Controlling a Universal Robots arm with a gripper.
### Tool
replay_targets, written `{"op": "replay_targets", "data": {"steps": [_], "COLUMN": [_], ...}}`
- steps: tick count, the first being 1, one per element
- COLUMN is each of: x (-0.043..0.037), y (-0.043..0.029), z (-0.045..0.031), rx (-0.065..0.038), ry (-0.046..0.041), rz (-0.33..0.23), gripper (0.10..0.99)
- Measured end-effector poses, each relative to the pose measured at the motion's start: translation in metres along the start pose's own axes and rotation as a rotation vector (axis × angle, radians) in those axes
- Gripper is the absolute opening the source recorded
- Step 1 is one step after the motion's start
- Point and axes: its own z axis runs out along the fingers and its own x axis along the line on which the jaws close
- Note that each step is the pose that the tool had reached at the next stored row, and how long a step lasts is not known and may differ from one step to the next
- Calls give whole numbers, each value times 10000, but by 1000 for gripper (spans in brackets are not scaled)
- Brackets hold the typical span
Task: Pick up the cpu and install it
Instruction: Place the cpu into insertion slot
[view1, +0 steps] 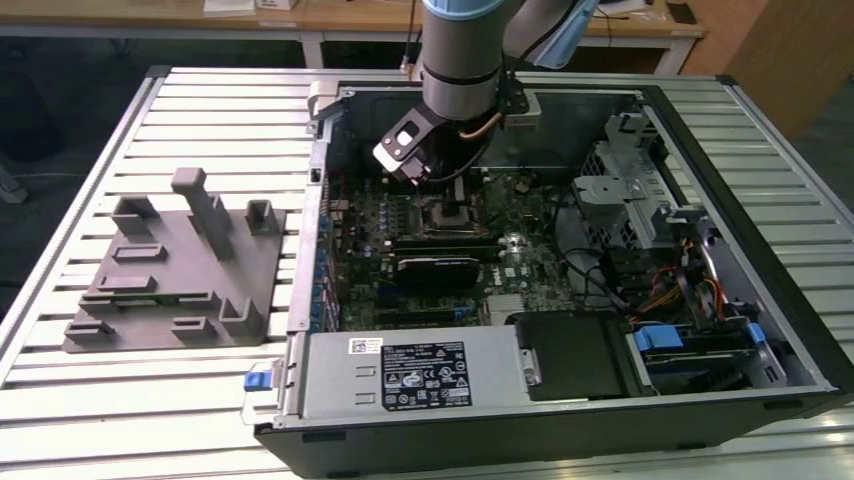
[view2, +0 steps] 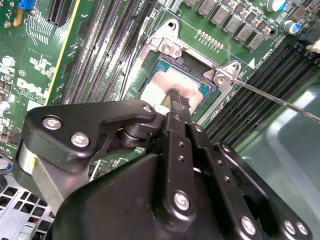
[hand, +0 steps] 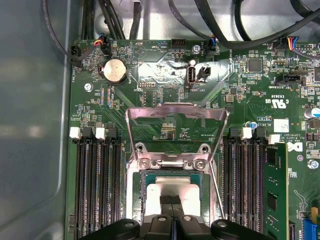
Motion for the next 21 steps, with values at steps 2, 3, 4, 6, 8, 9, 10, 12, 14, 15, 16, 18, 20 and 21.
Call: {"op": "replay_targets", "data": {"steps": [2,3,4,6,8,9,10,12,14,15,16,18,20,21], "x": [0,0,0,0,0,-1,-2,-2,-1,-1,-1,-1,1,1], "y": [0,0,0,0,-1,-1,-2,-2,-1,-2,-2,-1,1,3], "z": [0,0,0,2,12,17,22,27,29,29,29,29,-13,-52], "rx": [-1,-1,0,-1,0,1,5,3,1,0,1,0,-2,-1], "ry": [2,3,2,4,4,1,-3,-2,2,2,2,2,5,4], "rz": [0,0,0,0,0,1,0,1,2,2,2,1,2,2], "gripper": [106,106,106,106,106,106,106,106,106,106,106,106,106,106]}}
